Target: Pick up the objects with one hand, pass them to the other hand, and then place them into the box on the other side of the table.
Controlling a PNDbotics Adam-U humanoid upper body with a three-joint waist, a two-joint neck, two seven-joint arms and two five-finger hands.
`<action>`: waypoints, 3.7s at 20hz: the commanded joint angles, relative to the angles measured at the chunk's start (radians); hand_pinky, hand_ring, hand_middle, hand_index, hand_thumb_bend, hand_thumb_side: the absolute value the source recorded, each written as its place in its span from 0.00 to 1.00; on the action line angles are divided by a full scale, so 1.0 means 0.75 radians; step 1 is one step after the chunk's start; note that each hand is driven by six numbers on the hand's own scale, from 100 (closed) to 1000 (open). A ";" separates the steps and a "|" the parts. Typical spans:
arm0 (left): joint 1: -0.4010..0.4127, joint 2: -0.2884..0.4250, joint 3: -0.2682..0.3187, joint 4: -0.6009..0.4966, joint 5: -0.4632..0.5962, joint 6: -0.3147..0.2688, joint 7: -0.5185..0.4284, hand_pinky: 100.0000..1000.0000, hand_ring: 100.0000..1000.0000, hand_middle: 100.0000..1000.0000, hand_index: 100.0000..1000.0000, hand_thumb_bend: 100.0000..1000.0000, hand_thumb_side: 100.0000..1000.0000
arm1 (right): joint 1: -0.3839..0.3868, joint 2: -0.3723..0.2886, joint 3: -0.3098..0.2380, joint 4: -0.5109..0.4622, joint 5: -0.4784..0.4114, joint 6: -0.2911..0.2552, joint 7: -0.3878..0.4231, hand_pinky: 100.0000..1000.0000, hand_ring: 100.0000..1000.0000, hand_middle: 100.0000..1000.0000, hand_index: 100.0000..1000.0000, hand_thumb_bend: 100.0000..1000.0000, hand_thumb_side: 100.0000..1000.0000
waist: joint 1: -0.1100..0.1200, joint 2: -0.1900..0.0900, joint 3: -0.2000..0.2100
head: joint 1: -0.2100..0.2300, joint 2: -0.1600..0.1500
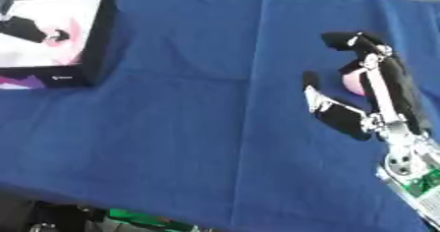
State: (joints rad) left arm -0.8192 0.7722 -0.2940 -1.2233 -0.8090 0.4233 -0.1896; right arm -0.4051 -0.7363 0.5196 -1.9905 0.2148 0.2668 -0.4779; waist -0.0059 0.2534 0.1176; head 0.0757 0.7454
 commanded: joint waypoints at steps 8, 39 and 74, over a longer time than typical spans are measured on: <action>-0.030 0.044 0.007 -0.268 0.340 0.042 0.123 0.91 0.75 0.73 0.73 0.00 0.24 | 0.011 -0.076 -0.073 -0.013 -0.009 0.053 0.008 0.54 0.77 0.67 0.78 0.23 0.00 | 0.007 -0.053 -0.013 | -0.144 0.021; -0.050 0.030 -0.034 -0.462 0.448 0.075 0.073 0.92 0.76 0.74 0.73 0.00 0.37 | -0.034 -0.216 -0.225 -0.013 0.014 0.708 0.469 0.67 0.83 0.74 0.80 0.35 0.09 | 0.036 -0.053 -0.013 | -0.377 0.001; -0.071 0.010 -0.048 -0.494 0.421 0.067 0.074 0.90 0.76 0.73 0.73 0.00 0.35 | -0.076 -0.264 -0.222 0.257 -0.004 0.733 0.463 0.74 0.84 0.76 0.82 0.35 0.00 | 0.060 0.051 0.102 | -0.453 -0.075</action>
State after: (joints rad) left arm -0.8543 0.7625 -0.3374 -1.5797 -0.4864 0.4784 -0.1351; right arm -0.4490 -0.8956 0.3682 -1.7985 0.2074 0.8166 -0.1268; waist 0.0390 0.3079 0.1935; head -0.2595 0.7019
